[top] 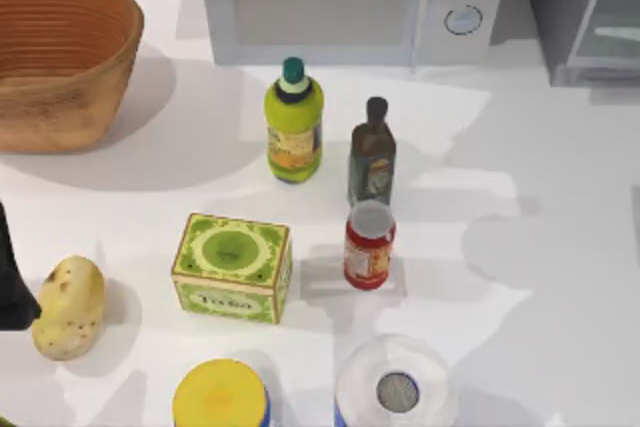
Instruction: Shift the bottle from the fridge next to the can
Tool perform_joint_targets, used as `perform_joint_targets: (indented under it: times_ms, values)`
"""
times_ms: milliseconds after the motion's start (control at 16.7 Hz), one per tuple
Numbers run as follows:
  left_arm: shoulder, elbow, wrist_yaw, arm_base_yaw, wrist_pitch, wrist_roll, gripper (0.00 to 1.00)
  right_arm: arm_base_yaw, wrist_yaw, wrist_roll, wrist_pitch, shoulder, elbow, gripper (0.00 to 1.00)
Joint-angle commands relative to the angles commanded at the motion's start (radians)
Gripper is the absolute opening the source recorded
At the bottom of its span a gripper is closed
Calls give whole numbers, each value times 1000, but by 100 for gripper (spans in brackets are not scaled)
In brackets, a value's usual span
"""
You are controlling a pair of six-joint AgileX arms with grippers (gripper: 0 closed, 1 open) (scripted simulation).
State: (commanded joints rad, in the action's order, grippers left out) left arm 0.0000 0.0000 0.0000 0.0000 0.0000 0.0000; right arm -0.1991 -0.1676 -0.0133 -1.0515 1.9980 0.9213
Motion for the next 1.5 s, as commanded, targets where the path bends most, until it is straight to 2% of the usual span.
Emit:
perform_joint_targets:
  times_ms: [240,540,780,1200,1500]
  values:
    - [0,0,0,0,0,0,100,-17,-14,0,-95,155,84,100]
    - [0,0,0,0,0,0,100,-19,-15,-1,-104,168,92,100]
    - [0,0,0,0,0,0,100,-13,-10,0,-86,186,127,100]
    - [0,0,0,0,0,0,100,3,9,1,30,307,366,100]
    - [0,0,0,0,0,0,100,5,11,1,44,320,390,100]
